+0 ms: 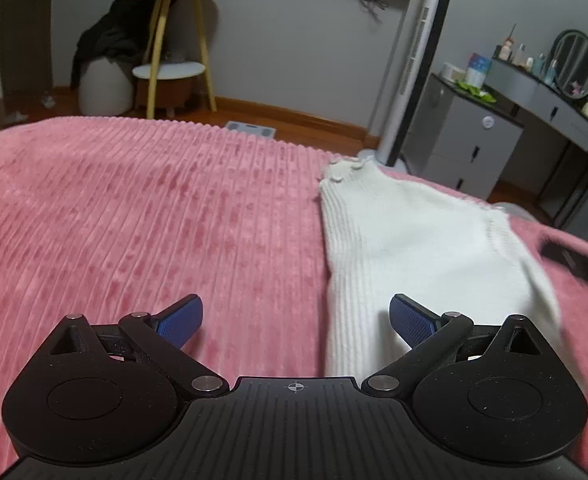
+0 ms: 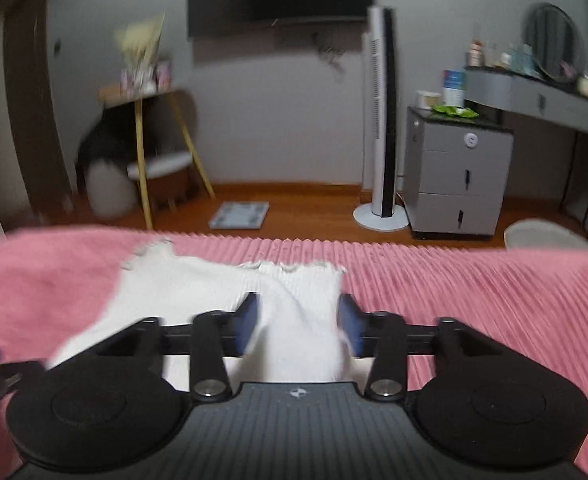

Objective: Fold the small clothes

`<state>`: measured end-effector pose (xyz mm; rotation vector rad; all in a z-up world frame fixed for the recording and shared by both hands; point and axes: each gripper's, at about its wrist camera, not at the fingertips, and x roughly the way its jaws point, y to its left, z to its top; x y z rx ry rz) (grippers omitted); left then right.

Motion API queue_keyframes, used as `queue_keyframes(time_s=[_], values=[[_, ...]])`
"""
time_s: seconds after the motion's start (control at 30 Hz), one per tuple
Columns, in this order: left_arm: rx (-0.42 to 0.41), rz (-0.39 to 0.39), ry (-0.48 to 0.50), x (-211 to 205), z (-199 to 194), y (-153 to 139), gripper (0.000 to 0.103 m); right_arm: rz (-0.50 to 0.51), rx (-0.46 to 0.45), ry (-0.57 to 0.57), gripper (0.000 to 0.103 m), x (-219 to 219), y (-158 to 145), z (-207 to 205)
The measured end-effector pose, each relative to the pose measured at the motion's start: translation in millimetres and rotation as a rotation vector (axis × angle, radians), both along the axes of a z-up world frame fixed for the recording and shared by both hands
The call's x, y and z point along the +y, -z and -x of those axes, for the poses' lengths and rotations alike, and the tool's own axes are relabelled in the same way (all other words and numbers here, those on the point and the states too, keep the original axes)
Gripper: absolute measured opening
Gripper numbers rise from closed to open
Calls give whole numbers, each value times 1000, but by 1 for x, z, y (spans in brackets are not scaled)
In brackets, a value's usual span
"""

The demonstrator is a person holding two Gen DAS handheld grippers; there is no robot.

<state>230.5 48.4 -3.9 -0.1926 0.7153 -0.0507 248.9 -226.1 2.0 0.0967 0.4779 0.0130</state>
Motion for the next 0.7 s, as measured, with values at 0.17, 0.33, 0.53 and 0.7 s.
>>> queue_keyframes(time_s=[0.17, 0.33, 0.53, 0.7], values=[[14, -23, 30, -6, 23, 1, 102, -183, 74, -8, 66, -25, 14, 92], [63, -52, 48, -13, 49, 9, 102, -329, 152, -14, 64, -26, 30, 110], [77, -128, 70, -19, 64, 26, 102, -379, 221, 12, 30, -17, 42, 104], [81, -120, 68, -19, 64, 27, 102, -335, 200, 60, 10, -12, 39, 111]])
